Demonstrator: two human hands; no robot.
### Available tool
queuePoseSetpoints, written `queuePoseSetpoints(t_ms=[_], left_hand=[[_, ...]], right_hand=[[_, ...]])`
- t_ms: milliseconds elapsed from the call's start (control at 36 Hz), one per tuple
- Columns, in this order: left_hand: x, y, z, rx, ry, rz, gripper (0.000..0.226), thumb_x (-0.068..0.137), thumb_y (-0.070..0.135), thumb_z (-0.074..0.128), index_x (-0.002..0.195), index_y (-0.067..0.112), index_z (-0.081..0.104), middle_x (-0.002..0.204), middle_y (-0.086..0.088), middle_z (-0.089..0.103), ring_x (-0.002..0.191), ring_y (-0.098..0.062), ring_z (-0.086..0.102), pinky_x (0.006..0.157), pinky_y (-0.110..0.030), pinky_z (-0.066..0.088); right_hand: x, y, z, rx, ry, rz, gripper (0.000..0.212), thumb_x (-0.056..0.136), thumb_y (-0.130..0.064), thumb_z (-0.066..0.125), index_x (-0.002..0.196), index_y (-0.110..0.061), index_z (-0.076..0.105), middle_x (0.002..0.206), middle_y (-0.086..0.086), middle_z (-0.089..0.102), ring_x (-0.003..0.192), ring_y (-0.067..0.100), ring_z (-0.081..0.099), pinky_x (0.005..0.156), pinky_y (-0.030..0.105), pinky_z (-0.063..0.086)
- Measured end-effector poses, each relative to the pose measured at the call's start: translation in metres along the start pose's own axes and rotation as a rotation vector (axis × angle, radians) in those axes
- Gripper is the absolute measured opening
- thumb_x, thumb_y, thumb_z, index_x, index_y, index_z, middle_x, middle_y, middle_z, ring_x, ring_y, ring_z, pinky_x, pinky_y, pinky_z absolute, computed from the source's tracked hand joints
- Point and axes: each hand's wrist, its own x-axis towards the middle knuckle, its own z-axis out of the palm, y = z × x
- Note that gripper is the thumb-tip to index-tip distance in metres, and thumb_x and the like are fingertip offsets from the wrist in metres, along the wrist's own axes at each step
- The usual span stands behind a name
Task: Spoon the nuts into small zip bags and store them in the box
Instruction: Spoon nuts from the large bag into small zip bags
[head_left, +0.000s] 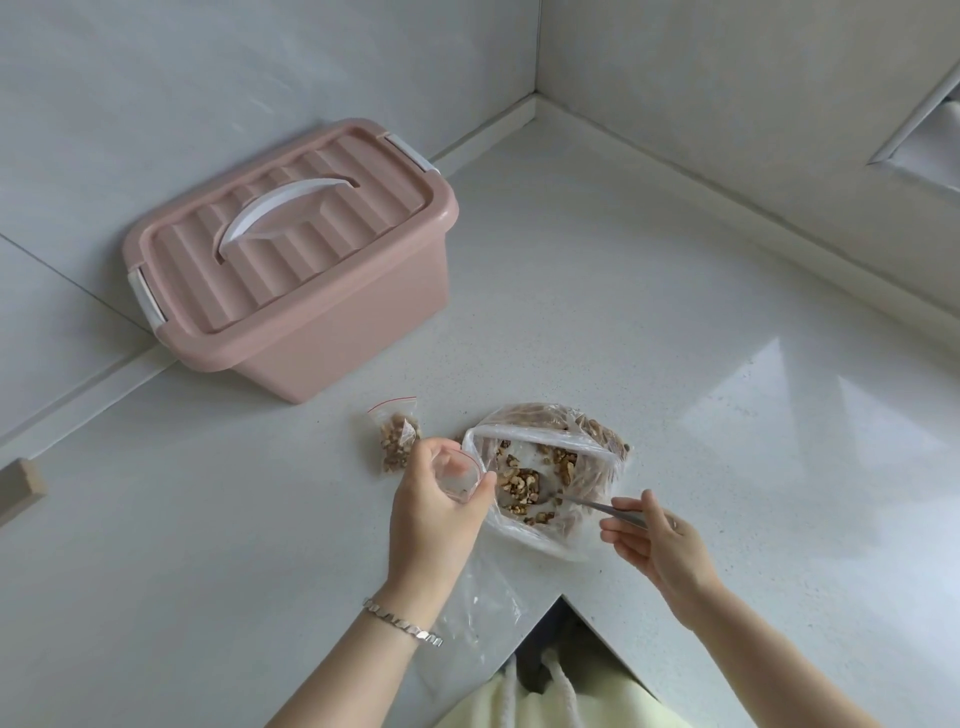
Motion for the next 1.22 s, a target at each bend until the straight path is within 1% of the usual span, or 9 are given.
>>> queuePoseSetpoints(t_ms=[139, 222, 417, 639, 750, 889, 1000, 1139, 1222], left_hand=[[0.002, -0.002, 0.008, 0.044, -0.019, 0.017, 0.029, 0.074, 0.020, 0.074, 0.087, 0.026, 0.049, 0.082, 0.012, 0.060, 0.085, 0.001, 0.056, 0.069, -0.005, 0.040], [0.004, -0.002, 0.015, 0.086, -0.040, 0.015, 0.031, 0.074, 0.023, 0.075, 0.092, 0.022, 0.050, 0.084, 0.012, 0.060, 0.083, -0.009, 0.057, 0.074, -0.023, 0.047], [0.008, 0.005, 0.025, 0.147, -0.067, 0.036, 0.033, 0.074, 0.025, 0.075, 0.097, 0.018, 0.051, 0.090, 0.011, 0.057, 0.082, -0.009, 0.054, 0.075, -0.027, 0.048], [0.008, 0.009, 0.032, 0.205, -0.105, 0.149, 0.037, 0.075, 0.023, 0.074, 0.104, 0.013, 0.053, 0.097, 0.007, 0.058, 0.094, -0.012, 0.055, 0.089, -0.033, 0.045], [0.005, 0.009, 0.033, 0.217, -0.102, 0.159, 0.034, 0.074, 0.023, 0.074, 0.098, 0.014, 0.052, 0.088, 0.007, 0.056, 0.085, -0.015, 0.056, 0.084, -0.035, 0.048], [0.004, 0.008, 0.033, 0.189, -0.061, 0.182, 0.032, 0.072, 0.022, 0.076, 0.092, 0.017, 0.050, 0.082, 0.011, 0.054, 0.074, -0.012, 0.052, 0.078, -0.032, 0.046], [0.004, 0.003, 0.032, 0.151, -0.060, 0.147, 0.032, 0.073, 0.021, 0.075, 0.092, 0.020, 0.050, 0.080, 0.015, 0.053, 0.081, -0.006, 0.053, 0.081, -0.027, 0.045], [0.002, -0.004, 0.026, -0.014, -0.022, 0.030, 0.030, 0.075, 0.018, 0.074, 0.085, 0.026, 0.047, 0.077, 0.013, 0.059, 0.081, 0.007, 0.056, 0.069, -0.007, 0.041], [0.000, -0.008, 0.021, -0.078, 0.001, -0.009, 0.029, 0.074, 0.017, 0.075, 0.088, 0.022, 0.050, 0.075, 0.013, 0.060, 0.083, 0.009, 0.055, 0.067, -0.003, 0.040]], right_hand=[[-0.014, -0.019, -0.010, -0.020, 0.023, -0.079, 0.042, 0.097, -0.034, 0.034, 0.093, -0.005, 0.063, 0.073, 0.012, 0.070, 0.066, 0.019, 0.067, 0.068, 0.029, 0.049], [-0.024, -0.038, -0.010, -0.020, 0.021, -0.145, 0.045, 0.097, -0.036, 0.033, 0.090, -0.004, 0.064, 0.068, 0.010, 0.069, 0.061, 0.018, 0.066, 0.067, 0.029, 0.049], [-0.051, -0.081, -0.002, -0.018, 0.032, -0.298, 0.050, 0.096, -0.040, 0.031, 0.082, -0.006, 0.065, 0.058, 0.007, 0.066, 0.053, 0.016, 0.062, 0.059, 0.026, 0.051], [-0.072, -0.116, 0.027, -0.288, 0.055, -0.554, 0.049, 0.097, -0.032, 0.036, 0.072, -0.004, 0.067, 0.053, 0.011, 0.065, 0.045, 0.018, 0.059, 0.045, 0.019, 0.046], [-0.083, -0.121, 0.044, -0.516, 0.018, -0.683, 0.048, 0.088, -0.046, 0.035, 0.069, -0.014, 0.067, 0.055, 0.004, 0.066, 0.047, 0.012, 0.060, 0.049, 0.014, 0.045], [-0.094, -0.121, 0.057, -0.727, 0.027, -0.836, 0.046, 0.079, -0.058, 0.031, 0.065, -0.028, 0.064, 0.049, -0.004, 0.062, 0.047, 0.004, 0.058, 0.055, 0.014, 0.046], [-0.098, -0.122, 0.054, -0.744, 0.051, -0.915, 0.043, 0.082, -0.055, 0.032, 0.066, -0.031, 0.063, 0.049, -0.008, 0.061, 0.049, 0.004, 0.059, 0.056, 0.014, 0.046], [-0.086, -0.112, 0.035, -0.545, 0.123, -0.838, 0.045, 0.084, -0.048, 0.035, 0.068, -0.020, 0.066, 0.058, -0.004, 0.066, 0.048, 0.010, 0.060, 0.050, 0.014, 0.045], [-0.066, -0.091, 0.019, -0.544, 0.152, -0.750, 0.041, 0.084, -0.048, 0.036, 0.069, -0.022, 0.065, 0.056, 0.000, 0.065, 0.048, 0.009, 0.059, 0.051, 0.014, 0.045]])
